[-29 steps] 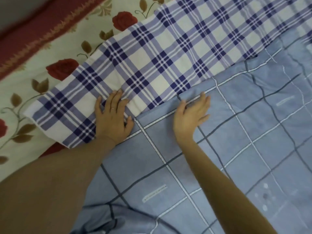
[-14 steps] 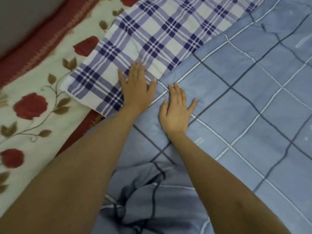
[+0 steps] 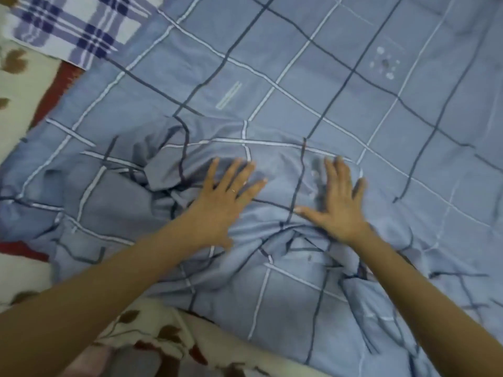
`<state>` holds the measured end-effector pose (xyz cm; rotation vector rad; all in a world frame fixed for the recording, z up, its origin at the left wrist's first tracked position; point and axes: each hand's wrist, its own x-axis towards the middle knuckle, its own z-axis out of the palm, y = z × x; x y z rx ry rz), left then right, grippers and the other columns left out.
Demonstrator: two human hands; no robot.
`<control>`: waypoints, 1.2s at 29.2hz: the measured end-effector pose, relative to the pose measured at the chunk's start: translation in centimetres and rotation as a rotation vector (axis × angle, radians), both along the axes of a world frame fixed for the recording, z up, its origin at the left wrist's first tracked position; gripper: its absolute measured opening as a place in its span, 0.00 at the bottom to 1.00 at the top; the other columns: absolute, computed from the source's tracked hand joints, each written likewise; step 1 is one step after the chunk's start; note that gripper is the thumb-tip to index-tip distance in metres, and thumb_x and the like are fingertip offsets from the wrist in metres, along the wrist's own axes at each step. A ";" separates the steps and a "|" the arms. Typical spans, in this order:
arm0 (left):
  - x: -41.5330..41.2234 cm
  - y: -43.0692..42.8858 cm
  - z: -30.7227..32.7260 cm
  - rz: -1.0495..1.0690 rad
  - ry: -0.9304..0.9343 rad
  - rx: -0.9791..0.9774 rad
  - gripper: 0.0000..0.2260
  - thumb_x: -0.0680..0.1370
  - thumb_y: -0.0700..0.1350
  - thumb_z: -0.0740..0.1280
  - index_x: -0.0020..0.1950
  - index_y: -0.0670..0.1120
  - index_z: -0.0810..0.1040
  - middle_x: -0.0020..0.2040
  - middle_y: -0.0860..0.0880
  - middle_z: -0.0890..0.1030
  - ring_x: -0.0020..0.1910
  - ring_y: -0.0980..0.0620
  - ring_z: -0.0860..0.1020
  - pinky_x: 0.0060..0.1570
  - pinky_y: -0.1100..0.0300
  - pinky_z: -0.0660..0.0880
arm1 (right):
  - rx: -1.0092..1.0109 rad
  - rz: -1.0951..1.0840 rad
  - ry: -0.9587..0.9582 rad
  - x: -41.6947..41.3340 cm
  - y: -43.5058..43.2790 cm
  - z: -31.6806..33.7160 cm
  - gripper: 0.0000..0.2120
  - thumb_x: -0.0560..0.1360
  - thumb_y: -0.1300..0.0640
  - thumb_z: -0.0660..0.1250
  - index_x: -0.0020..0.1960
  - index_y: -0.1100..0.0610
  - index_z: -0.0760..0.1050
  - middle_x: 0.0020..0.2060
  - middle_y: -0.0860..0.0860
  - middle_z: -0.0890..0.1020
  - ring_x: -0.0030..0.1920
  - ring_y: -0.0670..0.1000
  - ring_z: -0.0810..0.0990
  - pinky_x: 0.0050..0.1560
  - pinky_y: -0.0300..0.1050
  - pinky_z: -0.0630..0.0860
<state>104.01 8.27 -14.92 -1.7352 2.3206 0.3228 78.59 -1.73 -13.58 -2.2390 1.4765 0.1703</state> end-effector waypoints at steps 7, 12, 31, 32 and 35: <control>-2.5 -3.8 2.6 0.222 -0.074 0.085 0.27 0.62 0.46 0.79 0.56 0.40 0.74 0.46 0.40 0.79 0.49 0.40 0.77 0.59 0.50 0.59 | 0.103 -0.415 0.318 -14.7 3.9 0.6 0.42 0.67 0.44 0.70 0.73 0.60 0.58 0.60 0.64 0.75 0.61 0.65 0.73 0.60 0.60 0.63; -3.9 6.5 5.3 0.101 0.156 0.098 0.15 0.69 0.42 0.69 0.52 0.36 0.77 0.42 0.36 0.80 0.42 0.37 0.80 0.61 0.42 0.64 | -0.107 -0.179 -0.155 -14.2 12.8 3.5 0.24 0.68 0.50 0.58 0.53 0.67 0.76 0.44 0.64 0.80 0.42 0.64 0.78 0.40 0.47 0.72; -1.9 12.8 3.3 0.044 -0.181 0.017 0.18 0.53 0.30 0.77 0.40 0.36 0.77 0.29 0.37 0.77 0.28 0.40 0.78 0.38 0.49 0.76 | -0.111 -0.141 0.412 -19.1 24.5 1.4 0.26 0.56 0.65 0.78 0.52 0.64 0.78 0.31 0.62 0.80 0.28 0.61 0.79 0.29 0.50 0.74; -1.9 13.8 4.4 0.033 -0.190 -0.006 0.19 0.54 0.31 0.77 0.41 0.36 0.76 0.31 0.37 0.78 0.30 0.40 0.78 0.38 0.49 0.76 | -0.131 -0.137 0.419 -19.2 25.5 2.5 0.26 0.54 0.65 0.79 0.51 0.65 0.78 0.30 0.62 0.79 0.27 0.61 0.78 0.28 0.49 0.74; -2.1 17.5 6.4 -0.007 -0.168 -0.058 0.20 0.54 0.28 0.73 0.44 0.36 0.75 0.33 0.36 0.78 0.32 0.39 0.78 0.37 0.49 0.75 | -0.123 -0.141 0.439 -19.6 27.2 5.1 0.26 0.49 0.66 0.80 0.46 0.65 0.78 0.27 0.62 0.78 0.24 0.60 0.77 0.25 0.48 0.73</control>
